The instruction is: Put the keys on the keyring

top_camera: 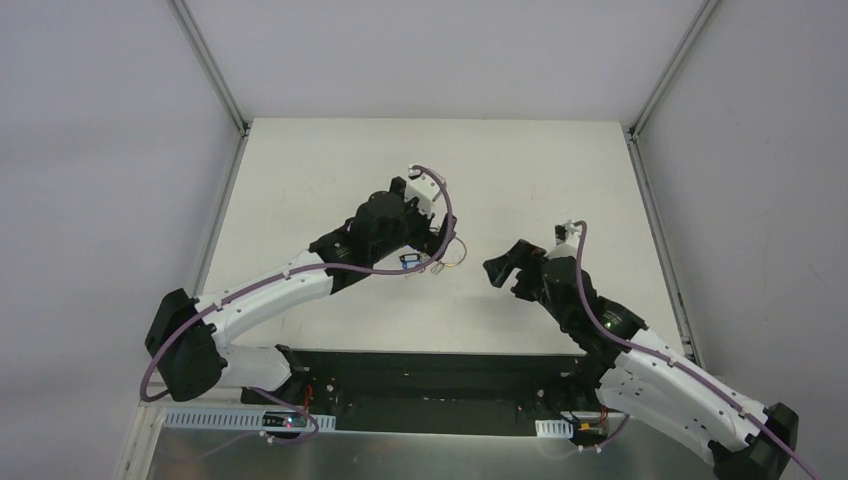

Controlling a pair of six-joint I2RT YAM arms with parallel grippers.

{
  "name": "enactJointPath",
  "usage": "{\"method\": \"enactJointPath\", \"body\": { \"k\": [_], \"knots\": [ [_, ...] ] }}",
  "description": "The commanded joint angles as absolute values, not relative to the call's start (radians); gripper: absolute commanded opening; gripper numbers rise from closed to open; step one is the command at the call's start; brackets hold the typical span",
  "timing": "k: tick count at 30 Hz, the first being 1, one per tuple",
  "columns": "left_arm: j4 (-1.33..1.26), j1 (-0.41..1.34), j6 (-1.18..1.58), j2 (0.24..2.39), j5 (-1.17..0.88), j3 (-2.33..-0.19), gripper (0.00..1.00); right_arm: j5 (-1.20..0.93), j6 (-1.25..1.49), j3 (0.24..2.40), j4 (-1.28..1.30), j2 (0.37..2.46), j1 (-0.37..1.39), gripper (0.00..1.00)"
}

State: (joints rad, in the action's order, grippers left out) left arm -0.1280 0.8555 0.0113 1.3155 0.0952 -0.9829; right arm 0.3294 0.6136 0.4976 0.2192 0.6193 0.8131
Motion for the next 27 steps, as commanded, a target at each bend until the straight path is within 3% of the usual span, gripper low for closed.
{"method": "enactJointPath", "body": {
  "k": [1, 18, 27],
  "knots": [
    [-0.070, 0.854, 0.129, 1.236, 0.139, -0.924, 0.99, 0.439, 0.561, 0.605, 0.259, 0.721, 0.807, 0.99],
    [0.060, 0.853, 0.209, 0.914, 0.348, -0.781, 0.99, 0.765, 0.537, 0.904, 0.406, 0.981, 0.808, 0.99],
    [0.065, 0.853, 0.198, 0.850, 0.410, -0.726, 0.99, 0.719, 0.453, 0.933, 0.398, 0.976, 0.809, 0.99]
  ]
}}
